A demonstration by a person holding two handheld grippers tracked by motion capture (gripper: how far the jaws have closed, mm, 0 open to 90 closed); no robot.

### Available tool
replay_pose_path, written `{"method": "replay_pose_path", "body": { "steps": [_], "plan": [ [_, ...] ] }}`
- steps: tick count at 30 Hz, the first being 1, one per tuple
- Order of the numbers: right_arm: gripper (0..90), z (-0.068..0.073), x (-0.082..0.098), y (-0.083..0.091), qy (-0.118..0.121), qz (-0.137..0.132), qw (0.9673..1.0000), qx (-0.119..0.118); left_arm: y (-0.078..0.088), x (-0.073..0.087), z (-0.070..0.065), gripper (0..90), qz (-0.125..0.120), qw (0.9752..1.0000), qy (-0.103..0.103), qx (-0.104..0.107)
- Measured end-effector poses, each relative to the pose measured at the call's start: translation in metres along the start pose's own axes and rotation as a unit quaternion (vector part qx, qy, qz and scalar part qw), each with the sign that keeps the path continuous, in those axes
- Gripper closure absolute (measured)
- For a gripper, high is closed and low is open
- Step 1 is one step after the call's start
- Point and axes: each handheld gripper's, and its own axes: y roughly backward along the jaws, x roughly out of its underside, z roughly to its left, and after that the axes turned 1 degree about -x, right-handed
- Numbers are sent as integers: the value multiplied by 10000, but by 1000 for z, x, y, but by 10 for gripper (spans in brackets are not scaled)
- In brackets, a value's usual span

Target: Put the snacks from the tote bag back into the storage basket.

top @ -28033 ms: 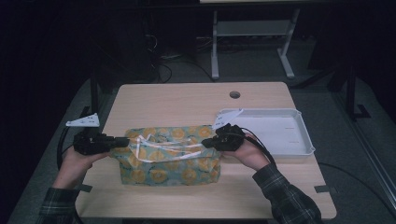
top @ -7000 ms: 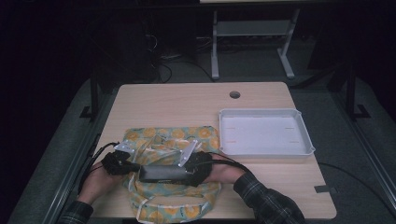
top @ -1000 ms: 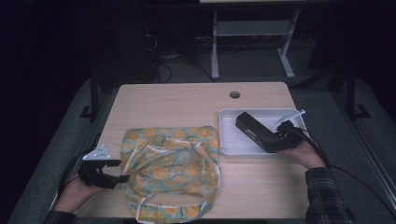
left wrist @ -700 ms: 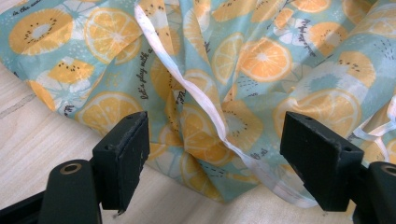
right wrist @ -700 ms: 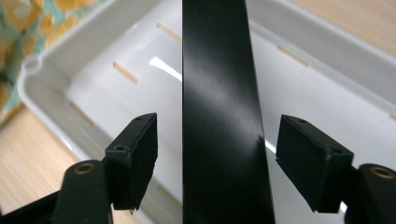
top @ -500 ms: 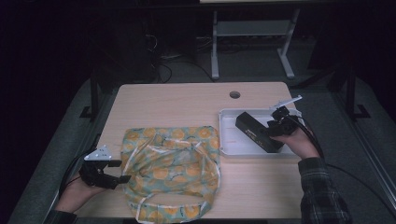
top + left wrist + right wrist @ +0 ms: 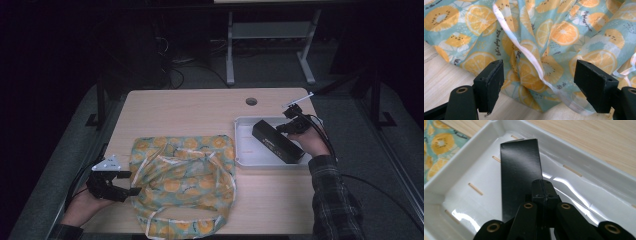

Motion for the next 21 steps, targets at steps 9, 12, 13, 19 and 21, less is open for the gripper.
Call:
{"method": "replay_pose_path", "body": {
  "steps": [9, 12, 13, 19, 21],
  "plan": [
    [895, -7, -4, -16, -82, 154, 9997, 170, -1, -1, 1, 236, -19, 10000, 2, 31],
    [896, -6, -2, -22, -16, 280, 9995, 148, -1, -1, 2, 236, -16, 10000, -6, 27],
    [895, -6, -1, -24, -16, 305, 9994, 135, -1, -1, 2, 235, -23, 10000, -2, 25],
    [897, -2, 3, -23, 77, 296, 9995, -22, -1, -1, 2, 236, -28, 10000, -4, 22],
    [897, 0, 4, -22, 170, 328, 9993, -59, -1, -1, 2, 236, -24, 10000, -3, 25]
  ]
}}
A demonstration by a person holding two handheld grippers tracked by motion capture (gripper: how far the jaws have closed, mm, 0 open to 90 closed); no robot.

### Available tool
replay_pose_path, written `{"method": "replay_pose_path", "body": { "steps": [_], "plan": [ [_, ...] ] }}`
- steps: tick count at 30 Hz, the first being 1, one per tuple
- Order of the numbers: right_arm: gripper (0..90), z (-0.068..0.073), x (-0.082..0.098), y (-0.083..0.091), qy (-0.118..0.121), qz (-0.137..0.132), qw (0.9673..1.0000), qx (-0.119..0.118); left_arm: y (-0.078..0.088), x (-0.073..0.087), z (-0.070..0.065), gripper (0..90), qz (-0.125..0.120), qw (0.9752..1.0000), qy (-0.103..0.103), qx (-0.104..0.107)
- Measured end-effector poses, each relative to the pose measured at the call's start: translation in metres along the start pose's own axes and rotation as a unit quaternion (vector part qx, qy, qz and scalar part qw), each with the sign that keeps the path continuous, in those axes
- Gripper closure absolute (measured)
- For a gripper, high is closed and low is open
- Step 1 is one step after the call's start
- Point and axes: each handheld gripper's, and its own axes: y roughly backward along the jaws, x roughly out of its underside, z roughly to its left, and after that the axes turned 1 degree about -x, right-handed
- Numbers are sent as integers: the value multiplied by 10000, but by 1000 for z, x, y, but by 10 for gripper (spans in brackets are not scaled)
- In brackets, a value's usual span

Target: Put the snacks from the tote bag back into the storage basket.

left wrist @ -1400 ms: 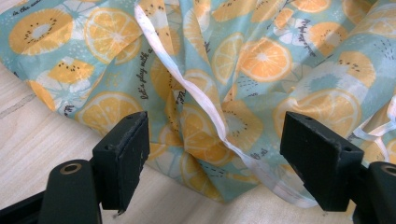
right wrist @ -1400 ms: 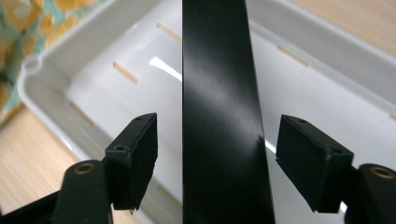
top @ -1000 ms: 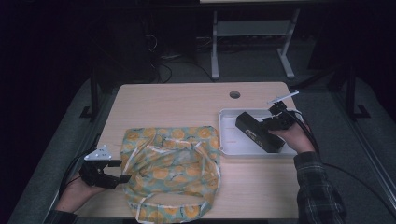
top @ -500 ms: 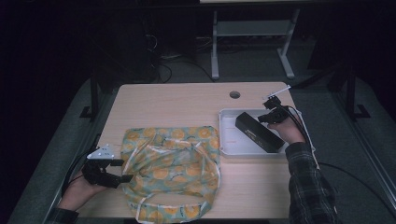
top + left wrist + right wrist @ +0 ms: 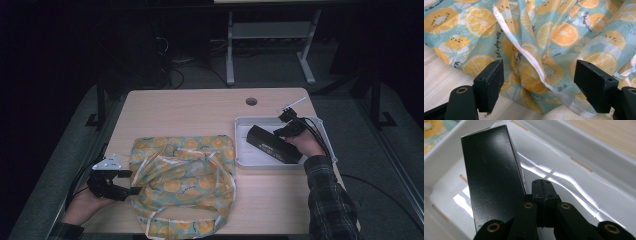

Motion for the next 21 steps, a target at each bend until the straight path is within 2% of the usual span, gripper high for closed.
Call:
{"method": "replay_pose_path", "body": {
  "steps": [10, 18, 21],
  "plan": [
    [897, 14, 3, 2, 389, 97, 9990, -207, 1, 0, 0, 236, -30, 10000, 56, -13],
    [896, 22, 8, 3, 484, 148, 9983, -294, 1, 0, 0, 236, -24, 10000, 57, -15],
    [896, 26, 8, 5, 551, 187, 9980, -252, 1, 0, 0, 236, -24, 10000, 53, -17]
  ]
}}
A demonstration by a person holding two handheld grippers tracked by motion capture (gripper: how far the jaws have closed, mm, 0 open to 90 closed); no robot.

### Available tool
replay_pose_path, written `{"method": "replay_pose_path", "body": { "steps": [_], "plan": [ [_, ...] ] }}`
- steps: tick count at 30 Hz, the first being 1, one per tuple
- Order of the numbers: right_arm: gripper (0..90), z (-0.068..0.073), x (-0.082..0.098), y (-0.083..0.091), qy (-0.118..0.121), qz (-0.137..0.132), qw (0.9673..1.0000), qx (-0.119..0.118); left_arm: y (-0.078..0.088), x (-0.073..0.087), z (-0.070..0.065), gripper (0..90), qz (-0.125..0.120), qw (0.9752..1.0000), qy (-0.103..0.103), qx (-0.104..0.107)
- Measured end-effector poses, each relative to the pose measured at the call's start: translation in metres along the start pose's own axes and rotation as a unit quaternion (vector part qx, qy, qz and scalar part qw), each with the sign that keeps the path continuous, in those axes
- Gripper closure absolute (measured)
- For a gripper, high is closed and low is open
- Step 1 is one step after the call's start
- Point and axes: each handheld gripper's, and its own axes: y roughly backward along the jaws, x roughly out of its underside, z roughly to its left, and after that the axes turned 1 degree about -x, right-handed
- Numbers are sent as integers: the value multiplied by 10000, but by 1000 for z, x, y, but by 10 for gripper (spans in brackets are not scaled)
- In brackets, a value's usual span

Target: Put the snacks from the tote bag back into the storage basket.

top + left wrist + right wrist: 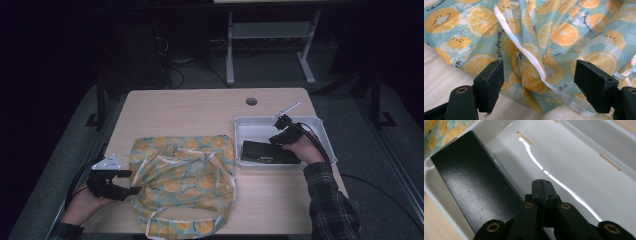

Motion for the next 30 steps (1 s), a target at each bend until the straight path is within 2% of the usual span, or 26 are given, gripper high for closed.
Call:
{"method": "replay_pose_path", "body": {
  "steps": [5, 13, 16, 25, 30],
  "plan": [
    [896, 3, 2, 4, 56, 16, 10000, 57, 1, 0, 1, 236, 33, 10000, -38, -1],
    [896, 4, 7, 9, 73, -4, 10000, 11, 0, 0, 0, 236, -4, 10000, 6, 4],
    [896, 3, 10, 10, 38, 16, 10000, 3, 0, 0, 0, 236, 28, 10000, -62, 1],
    [896, 3, 14, 14, 10, 57, 10000, -2, 0, 0, 1, 236, 26, 10000, -57, 3],
    [895, 4, 15, 18, 11, -34, 9999, 97, 0, -1, 0, 236, 23, 10000, -60, 11]
  ]
}}
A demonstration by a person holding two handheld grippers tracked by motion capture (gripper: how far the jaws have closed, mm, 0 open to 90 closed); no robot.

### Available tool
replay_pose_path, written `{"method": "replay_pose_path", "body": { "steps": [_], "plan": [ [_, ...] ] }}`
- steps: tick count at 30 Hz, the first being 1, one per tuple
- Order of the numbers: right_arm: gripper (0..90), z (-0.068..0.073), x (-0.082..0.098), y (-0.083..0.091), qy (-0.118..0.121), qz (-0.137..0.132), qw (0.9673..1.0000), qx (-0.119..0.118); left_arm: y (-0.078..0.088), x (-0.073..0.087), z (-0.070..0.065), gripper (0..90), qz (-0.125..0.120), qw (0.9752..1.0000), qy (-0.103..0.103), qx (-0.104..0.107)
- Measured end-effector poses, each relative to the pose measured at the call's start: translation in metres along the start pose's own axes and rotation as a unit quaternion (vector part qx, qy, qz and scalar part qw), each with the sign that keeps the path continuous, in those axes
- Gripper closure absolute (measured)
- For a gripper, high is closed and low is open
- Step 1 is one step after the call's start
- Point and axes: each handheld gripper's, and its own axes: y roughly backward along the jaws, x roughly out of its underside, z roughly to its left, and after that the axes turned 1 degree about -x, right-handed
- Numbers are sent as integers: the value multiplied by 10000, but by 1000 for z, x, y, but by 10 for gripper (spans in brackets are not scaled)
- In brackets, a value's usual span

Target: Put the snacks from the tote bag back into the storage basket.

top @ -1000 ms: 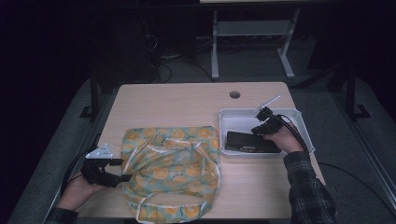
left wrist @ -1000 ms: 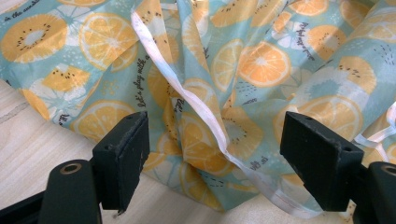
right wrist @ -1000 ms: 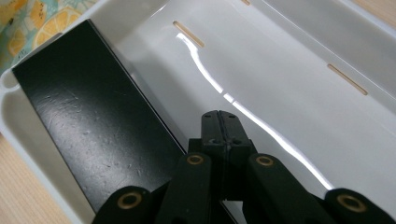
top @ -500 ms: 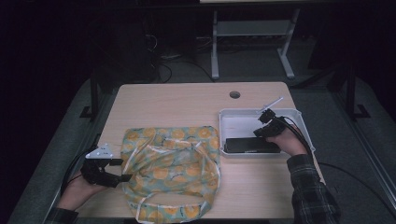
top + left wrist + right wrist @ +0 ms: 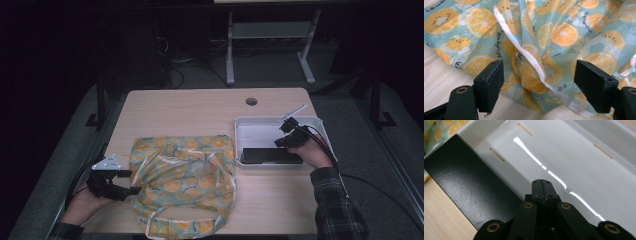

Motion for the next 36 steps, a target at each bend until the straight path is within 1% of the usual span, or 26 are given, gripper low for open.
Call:
{"method": "replay_pose_path", "body": {
  "steps": [3, 5, 8, 11, 12, 13, 16, 20, 23, 24, 26, 27, 29, 31, 35, 36],
  "plan": [
    [868, 2, 1, 5, 39, -95, 9999, 67, 0, 0, 0, 236, -1, 10000, 10, 2],
    [844, 5, 2, 12, 49, -223, 9997, 51, 0, 1, 0, 236, -25, 10000, 62, 5],
    [803, 10, 4, 21, 47, -391, 9992, 47, 2, 1, 1, 236, -25, 10000, 9, -9],
    [739, 17, 8, 30, 92, -547, 9985, 9, 2, 0, 1, 236, -34, 10000, 17, -7],
    [713, 20, 10, 32, 113, -578, 9983, -27, 1, 0, 0, 236, -56, 10000, 52, -8],
    [685, 23, 12, 34, 158, -656, 9977, -34, 1, 0, 0, 236, -51, 10000, 45, -3],
    [597, 33, 20, 40, 178, -801, 9966, -68, 1, -1, 0, 235, -20, 10000, 4, 16],
    [546, 42, 29, 44, 174, -919, 9954, -185, 0, -1, 0, 235, -8, 10000, -12, 29],
    [498, 52, 37, 45, 272, -997, 9945, -182, 1, 0, 0, 235, -11, 10000, -54, 30],
    [490, 53, 38, 45, 258, -1018, 9943, -187, 1, 0, 0, 235, -23, 10000, -43, 31],
    [472, 58, 43, 45, 269, -1094, 9933, -268, 1, 0, 0, 235, -24, 10000, -8, 39],
    [467, 60, 45, 45, 306, -1135, 9927, -267, 2, 0, -1, 235, -29, 10000, 5, 41],
    [446, 65, 49, 45, 293, -1175, 9923, -271, 2, 1, -2, 235, -56, 10000, 47, 46],
    [435, 69, 53, 45, 323, -1253, 9913, -245, 2, 3, -3, 235, -27, 10000, 8, 51],
    [421, 74, 62, 42, 373, -1298, 9907, -174, 5, 8, -4, 235, -12, 10000, 31, 36],
    [418, 76, 65, 42, 342, -1301, 9907, -183, 6, 10, -4, 235, -21, 10000, 47, 36]
  ]
}}
